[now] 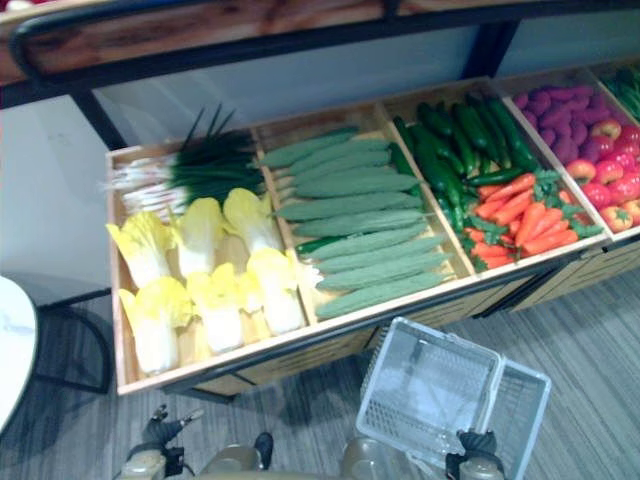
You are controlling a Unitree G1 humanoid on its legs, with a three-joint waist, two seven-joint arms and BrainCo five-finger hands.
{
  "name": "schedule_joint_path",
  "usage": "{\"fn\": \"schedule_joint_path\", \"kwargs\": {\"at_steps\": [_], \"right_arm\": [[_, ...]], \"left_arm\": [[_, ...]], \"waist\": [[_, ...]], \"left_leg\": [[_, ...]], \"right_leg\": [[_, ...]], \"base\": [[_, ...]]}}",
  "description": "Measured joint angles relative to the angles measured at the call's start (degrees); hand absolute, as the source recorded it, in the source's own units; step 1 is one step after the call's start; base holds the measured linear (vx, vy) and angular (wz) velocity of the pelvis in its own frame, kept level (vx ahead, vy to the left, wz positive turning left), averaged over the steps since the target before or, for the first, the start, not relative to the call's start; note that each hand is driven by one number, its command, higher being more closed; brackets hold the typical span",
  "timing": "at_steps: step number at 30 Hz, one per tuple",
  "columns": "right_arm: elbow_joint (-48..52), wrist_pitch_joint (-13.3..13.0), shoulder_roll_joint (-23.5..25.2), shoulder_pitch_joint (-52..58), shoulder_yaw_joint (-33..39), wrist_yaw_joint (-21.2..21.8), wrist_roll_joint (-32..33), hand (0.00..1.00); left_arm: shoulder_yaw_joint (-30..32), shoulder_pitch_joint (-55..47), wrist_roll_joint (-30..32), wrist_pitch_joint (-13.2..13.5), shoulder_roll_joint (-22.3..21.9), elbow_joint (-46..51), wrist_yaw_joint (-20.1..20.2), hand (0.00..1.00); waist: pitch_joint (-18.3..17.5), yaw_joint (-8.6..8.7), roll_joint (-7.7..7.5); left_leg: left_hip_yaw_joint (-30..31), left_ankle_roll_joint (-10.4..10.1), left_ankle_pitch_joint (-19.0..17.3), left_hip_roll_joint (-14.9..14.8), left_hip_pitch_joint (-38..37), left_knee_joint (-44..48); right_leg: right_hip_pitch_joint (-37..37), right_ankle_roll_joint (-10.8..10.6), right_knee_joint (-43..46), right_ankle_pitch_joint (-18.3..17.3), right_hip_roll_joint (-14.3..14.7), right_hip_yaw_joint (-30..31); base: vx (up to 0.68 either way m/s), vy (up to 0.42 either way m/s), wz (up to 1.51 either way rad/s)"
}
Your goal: Pick vegetable in the basket
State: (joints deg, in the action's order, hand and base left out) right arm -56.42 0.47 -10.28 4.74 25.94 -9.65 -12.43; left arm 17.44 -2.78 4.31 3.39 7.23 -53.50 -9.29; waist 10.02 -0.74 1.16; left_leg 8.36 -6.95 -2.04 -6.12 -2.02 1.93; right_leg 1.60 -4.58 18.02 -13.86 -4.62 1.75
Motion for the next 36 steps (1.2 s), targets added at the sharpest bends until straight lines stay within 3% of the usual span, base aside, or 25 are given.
{"fn": "schedule_joint_path", "kwargs": {"at_steps": [2,5,7,8,9,12,13,14,15,16,18,19,21,28,36], "right_arm": [[0.47,0.34,1.65,-0.1,0.07,-0.16,0.45,1.0],[2.03,0.37,2.36,1.12,0.84,-1.32,0.61,1.0],[3.39,0.42,2.89,2.48,1.03,-1.96,0.6,1.0],[4.09,0.43,3.0,3.04,0.84,-1.98,0.6,1.0],[4.13,0.44,2.94,3.14,0.85,-1.98,0.59,1.0],[4.08,0.4,2.74,3.2,0.38,-1.84,0.39,1.0],[4.07,0.42,2.88,3.57,0.41,-1.81,0.34,1.0],[3.51,0.24,3.56,3.87,0.71,-1.84,0.25,1.0],[4.07,0.07,2.46,4.92,1.04,-1.87,0.2,1.0],[3.53,0.15,2.68,4.8,1.79,-1.91,0.16,1.0],[3.4,0.5,3.13,6.35,3.41,-1.9,0.44,1.0],[3.16,0.49,3.18,6.37,3.86,-1.88,0.56,1.0],[3.02,0.47,3.44,6.29,4.01,-1.8,1.1,1.0],[2.63,-0.07,3.38,5.6,1.5,-1.47,1.0,1.0],[1.86,-0.5,3.39,2.36,-0.76,-1.73,-0.01,1.0]], "left_arm": [[2.02,0.31,-3.3,0.81,-0.05,3.41,-1.04,0.0],[4.26,1.12,-7.97,1.38,-0.21,8.0,-3.57,0.0],[6.97,1.34,-11.14,1.83,-0.55,12.77,-5.75,0.0],[7.33,1.38,-13.06,2.61,-0.48,15.55,-7.14,0.0],[7.32,1.3,-13.84,2.85,-0.49,17.18,-7.43,0.0],[7.6,-0.13,-15.41,4.97,-0.58,26.7,-9.5,0.0],[7.62,-0.31,-15.96,5.59,-0.54,28.32,-9.93,0.0],[8.13,-0.43,-16.22,6.77,-0.35,31.35,-10.88,0.0],[8.68,-1.61,-16.28,7.72,-0.99,34.25,-11.38,0.0],[9.32,-1.68,-16.48,8.43,-0.75,35.07,-11.57,0.0],[9.57,-1.13,-17.25,10.14,-0.37,38.63,-12.02,0.0],[9.55,-1.01,-17.17,10.75,0.35,40.65,-12.12,0.0],[8.09,-0.34,-16.3,10.91,2.83,44.04,-12.22,0.0],[-1.07,2.83,-5.29,10.58,10.28,45.66,-10.6,0.0],[-18.39,10.98,13.44,7.94,12.35,39.69,-6.02,0.0]], "waist": [[-0.37,-0.79,0.58],[-0.48,-1.62,0.8],[-0.62,-2.07,0.78],[-0.53,-1.68,0.64],[-0.48,-1.73,0.6],[-0.67,-1.65,0.62],[-1.49,-1.18,-0.56],[-1.87,-1.49,-2.7],[-2.2,-1.76,0.19],[-2.61,-1.64,0.62],[-4.18,0.33,1.2],[-4.21,0.0,1.73],[-3.87,-0.14,1.12],[-3.12,0.64,0.12],[-1.52,3.5,0.15]], "left_leg": [[0.04,0.01,2.34,-1.0,1.35,-1.09],[-7.21,1.35,4.43,-1.22,4.2,-1.04],[-27.35,5.68,2.16,-4.17,4.64,0.77],[-32.0,7.12,3.12,-5.27,5.14,2.57],[-31.66,7.19,3.54,-4.98,5.37,3.22],[-28.06,3.23,2.9,-1.26,4.64,0.71],[-27.81,1.35,1.55,0.29,3.98,-1.61],[-26.24,3.48,1.57,2.79,3.23,1.62],[-23.45,3.32,1.2,1.8,0.7,0.68],[-22.39,3.3,2.11,2.47,-0.75,-2.79],[-20.2,3.46,5.18,3.97,-1.05,-7.81],[-20.12,4.37,5.96,4.2,-1.0,-7.61],[-20.15,4.33,5.9,4.12,-1.88,-7.64],[-22.75,3.19,5.08,2.28,-3.48,-7.98],[-26.17,2.22,4.39,0.86,-4.0,-7.96]], "right_leg": [[-0.21,1.6,-2.2,1.23,0.74,-2.6],[-0.13,1.95,-4.61,2.86,-0.32,-5.66],[-0.43,1.41,-5.31,3.94,-1.82,-7.6],[-0.84,1.2,-4.61,3.98,-2.56,-9.03],[-0.99,1.04,-4.27,3.88,-2.93,-9.13],[-2.44,-0.67,-4.43,2.63,-5.83,-10.23],[-2.71,-0.64,-5.61,2.54,-6.86,-10.35],[-3.54,-1.19,-7.34,2.95,-9.97,-10.93],[-5.1,-1.37,-8.33,3.1,-7.71,-11.23],[-5.61,-2.33,-8.7,3.55,-8.06,-11.28],[-6.33,-2.55,-11.46,4.76,-8.32,-13.22],[-7.18,-3.48,-12.61,6.03,-8.34,-13.45],[-8.78,-3.26,-14.15,6.47,-8.02,-13.56],[-8.97,-2.08,-15.73,7.16,-5.78,-10.58],[-7.88,-1.42,-16.8,7.76,-4.32,-7.37]], "base": [[-0.12,-0.095,0.66],[-0.1,0.027,0.48],[-0.05,0.077,0.57],[-0.01,0.065,0.61],[-0.03,0.121,0.53],[-0.07,0.168,0.48],[0.02,0.171,0.43],[0.09,0.127,0.22],[0.13,0.098,0.2],[0.1,0.074,0.47],[0.1,0.095,0.7],[0.14,0.041,0.25],[0.12,0.01,0.03],[0.02,-0.032,-0.25],[0.02,-0.023,-0.24]]}}
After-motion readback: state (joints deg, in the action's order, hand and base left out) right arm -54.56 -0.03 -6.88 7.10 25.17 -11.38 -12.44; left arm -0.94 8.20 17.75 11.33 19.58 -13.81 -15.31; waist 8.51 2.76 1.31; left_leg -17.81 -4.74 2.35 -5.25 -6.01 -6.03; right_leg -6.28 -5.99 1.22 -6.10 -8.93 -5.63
